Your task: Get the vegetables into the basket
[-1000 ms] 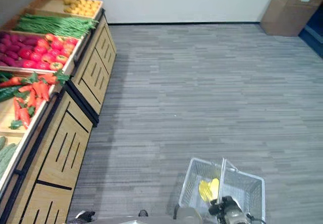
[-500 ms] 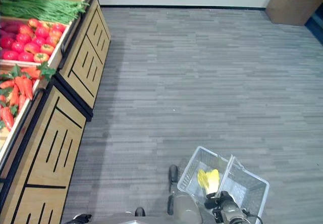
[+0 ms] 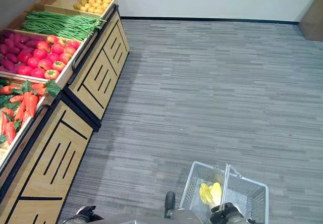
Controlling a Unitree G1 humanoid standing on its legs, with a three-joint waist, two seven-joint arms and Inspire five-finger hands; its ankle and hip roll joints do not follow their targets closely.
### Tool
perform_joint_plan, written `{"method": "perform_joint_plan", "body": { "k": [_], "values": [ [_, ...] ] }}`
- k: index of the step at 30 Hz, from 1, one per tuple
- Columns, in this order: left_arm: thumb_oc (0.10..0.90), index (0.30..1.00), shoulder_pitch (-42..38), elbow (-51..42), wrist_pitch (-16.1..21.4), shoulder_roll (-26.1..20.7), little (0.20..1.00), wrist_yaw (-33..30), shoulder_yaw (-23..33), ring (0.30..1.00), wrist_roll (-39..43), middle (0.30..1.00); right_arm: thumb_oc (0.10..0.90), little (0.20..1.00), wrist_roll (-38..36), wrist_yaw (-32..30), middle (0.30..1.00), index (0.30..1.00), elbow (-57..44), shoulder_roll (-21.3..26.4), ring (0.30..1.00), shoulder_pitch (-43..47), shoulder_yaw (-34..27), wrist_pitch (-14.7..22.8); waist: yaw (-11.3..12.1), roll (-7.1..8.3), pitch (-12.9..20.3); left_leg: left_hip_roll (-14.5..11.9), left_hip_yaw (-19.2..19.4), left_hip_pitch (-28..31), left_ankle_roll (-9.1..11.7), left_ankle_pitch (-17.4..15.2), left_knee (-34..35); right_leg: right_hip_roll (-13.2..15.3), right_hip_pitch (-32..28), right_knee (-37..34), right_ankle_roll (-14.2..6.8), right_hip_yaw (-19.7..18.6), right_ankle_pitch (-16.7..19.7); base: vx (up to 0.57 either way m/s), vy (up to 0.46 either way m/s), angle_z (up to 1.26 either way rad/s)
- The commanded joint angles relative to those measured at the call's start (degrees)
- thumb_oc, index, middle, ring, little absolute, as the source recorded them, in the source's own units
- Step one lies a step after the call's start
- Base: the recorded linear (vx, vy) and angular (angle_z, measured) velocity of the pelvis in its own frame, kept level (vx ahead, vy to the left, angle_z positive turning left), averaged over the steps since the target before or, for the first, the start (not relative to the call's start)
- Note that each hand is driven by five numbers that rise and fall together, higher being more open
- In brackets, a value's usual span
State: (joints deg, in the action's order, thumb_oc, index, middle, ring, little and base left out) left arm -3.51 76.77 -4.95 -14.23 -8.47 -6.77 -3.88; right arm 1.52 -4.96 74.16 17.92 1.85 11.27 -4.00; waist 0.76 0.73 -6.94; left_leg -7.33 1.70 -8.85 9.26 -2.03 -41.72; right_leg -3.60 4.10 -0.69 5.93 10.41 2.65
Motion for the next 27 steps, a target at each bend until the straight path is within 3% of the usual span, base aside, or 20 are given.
{"method": "perform_joint_plan", "body": {
  "k": [1,3,5,6,8,9,10,11,14,20,23,24,27],
  "values": [
    [0.9,1.0,0.22,0.02,-1.44,-0.39,1.0,-0.01,-1.51,1.0,-0.07,1.0,0.4,0.3,2.22,-0.18,0.3,0.3,2.42,3.14,0.3,-1.71,-0.45,-1.22,-0.5,0.88,-3.98,2.8,8.98,7.04,-7.26,3.74,16.06,1.0,0.17,5.76,-5.19,0.47,-9.9,0.19,-0.207,0.36],
    [0.9,1.0,0.58,0.15,-1.43,-0.28,1.0,-0.13,-1.51,1.0,-0.02,1.0,0.4,0.3,2.2,-0.19,0.3,0.3,2.57,3.21,0.3,-1.82,-0.66,-1.28,-0.71,1.67,-3.78,4.41,8.82,4.65,-8.26,-0.27,21.88,2.1,-0.44,4.83,-5.79,1.53,-9.6,0.13,-0.12,0.51],
    [0.9,1.0,0.73,0.21,-1.43,-0.26,1.0,-0.14,-1.54,1.0,-0.08,1.0,0.4,0.3,2.18,-0.17,0.3,0.3,2.63,3.17,0.3,-1.91,-0.66,-1.26,-1.0,2.09,-3.74,4.99,8.65,4.58,-8.51,-0.93,24.68,2.66,-1.05,4.35,-6.01,1.96,-9.56,0.05,-0.044,0.28],
    [0.9,1.0,0.94,0.46,-1.37,-0.15,1.0,-0.15,-1.71,1.0,-0.21,1.0,0.4,0.3,2.42,-0.33,0.3,0.3,2.7,3.31,0.3,-2.09,-0.61,-1.25,-1.26,2.47,-3.8,5.09,8.88,2.98,-8.42,-1.87,29.36,3.13,-1.2,4.03,-6.08,2.76,-9.45,0.03,-0.051,0.42],
    [0.9,1.0,1.19,0.4,-1.43,-0.29,1.0,-0.35,-1.92,1.0,-0.62,1.0,0.4,0.3,2.42,-0.44,0.3,0.3,2.4,3.45,0.3,-2.48,-0.55,-1.07,-1.54,2.84,-4.23,5.74,6.11,2.85,-7.19,4.31,40.67,2.97,-2.32,4.84,-5.46,3.74,-10.08,0.11,-0.046,0.52],
    [0.9,1.0,1.19,0.39,-1.43,-0.29,1.0,-0.35,-1.92,1.0,-0.62,1.0,0.4,0.3,2.42,-0.44,0.3,0.3,2.4,3.45,0.3,-2.48,-0.54,-1.07,-1.62,2.86,-4.27,5.81,6.04,3.1,-7.18,4.61,41.15,3.0,-2.37,4.86,-5.45,3.82,-10.11,0.1,-0.014,0.5],
    [0.9,1.0,1.34,0.38,-1.37,-0.37,1.0,-0.48,-1.9,1.0,-0.75,1.0,0.4,0.3,2.27,-0.5,0.3,0.3,2.28,3.34,0.3,-2.56,-0.44,-0.95,-1.58,2.93,-4.47,5.58,4.72,2.7,-6.75,7.27,44.88,2.69,-2.62,5.21,-5.03,4.01,-10.38,0.09,0.033,0.28],
    [0.9,1.0,1.72,0.47,-1.4,-0.27,1.0,-0.59,-1.84,1.0,-0.91,1.0,0.4,0.3,2.05,-0.55,0.3,0.3,2.03,3.41,0.3,-2.99,-0.69,-0.75,-2.03,3.13,-4.8,4.86,3.92,0.87,-6.13,6.88,46.72,2.56,-3.95,5.54,-4.58,4.52,-10.91,0.09,0.035,0.11],
    [0.9,1.0,2.33,0.35,-1.46,-0.4,1.0,-0.41,-1.95,1.0,-1.76,1.0,0.4,0.3,2.03,-0.39,0.3,0.3,2.27,3.2,0.3,-3.39,-0.91,-0.61,-2.16,3.26,-4.92,4.08,6.16,-1.11,-5.03,6.99,46.72,1.93,-5.78,5.57,-4.42,5.0,-11.51,0.19,0.134,0.28],
    [0.9,1.0,4.05,1.45,-1.53,-0.65,1.0,0.26,-1.26,1.0,-2.95,1.0,0.4,0.3,3.2,0.6,0.3,0.3,3.76,1.75,0.3,-3.68,-0.32,-0.93,-0.78,4.24,-2.34,3.74,5.95,1.67,-5.47,8.06,46.72,1.87,-10.86,3.64,-5.43,3.0,-13.08,0.33,0.201,-0.14],
    [0.9,1.0,4.02,1.45,-1.57,-0.99,1.0,0.49,-1.46,1.0,-3.24,1.0,0.4,0.3,3.6,0.87,0.3,0.3,3.73,1.18,0.3,-3.25,0.09,-1.07,0.28,4.79,-1.33,5.21,5.47,3.11,-7.29,7.07,46.72,3.57,-12.2,3.82,-6.67,1.65,-13.43,0.4,0.332,-0.17],
    [0.9,1.0,3.87,1.64,-1.46,-1.32,1.0,0.45,-1.45,1.0,-3.46,1.0,0.4,0.3,4.08,1.32,0.3,0.3,3.46,0.69,0.3,-2.94,0.3,-0.95,0.58,5.24,-0.42,6.58,5.97,4.08,-8.71,5.56,46.72,5.12,-13.18,3.54,-8.15,1.41,-12.95,0.3,0.259,-0.17],
    [0.9,1.0,3.05,1.05,-1.4,-2.17,1.0,0.25,-1.35,1.0,-2.98,1.0,0.4,0.3,5.07,1.61,0.3,0.3,3.08,0.18,0.3,-1.66,1.55,-1.07,1.82,5.44,0.39,8.09,6.47,4.62,-10.49,3.77,46.71,6.81,-11.23,6.47,-10.01,0.5,-12.02,0.36,0.368,-0.01]
  ]
}}
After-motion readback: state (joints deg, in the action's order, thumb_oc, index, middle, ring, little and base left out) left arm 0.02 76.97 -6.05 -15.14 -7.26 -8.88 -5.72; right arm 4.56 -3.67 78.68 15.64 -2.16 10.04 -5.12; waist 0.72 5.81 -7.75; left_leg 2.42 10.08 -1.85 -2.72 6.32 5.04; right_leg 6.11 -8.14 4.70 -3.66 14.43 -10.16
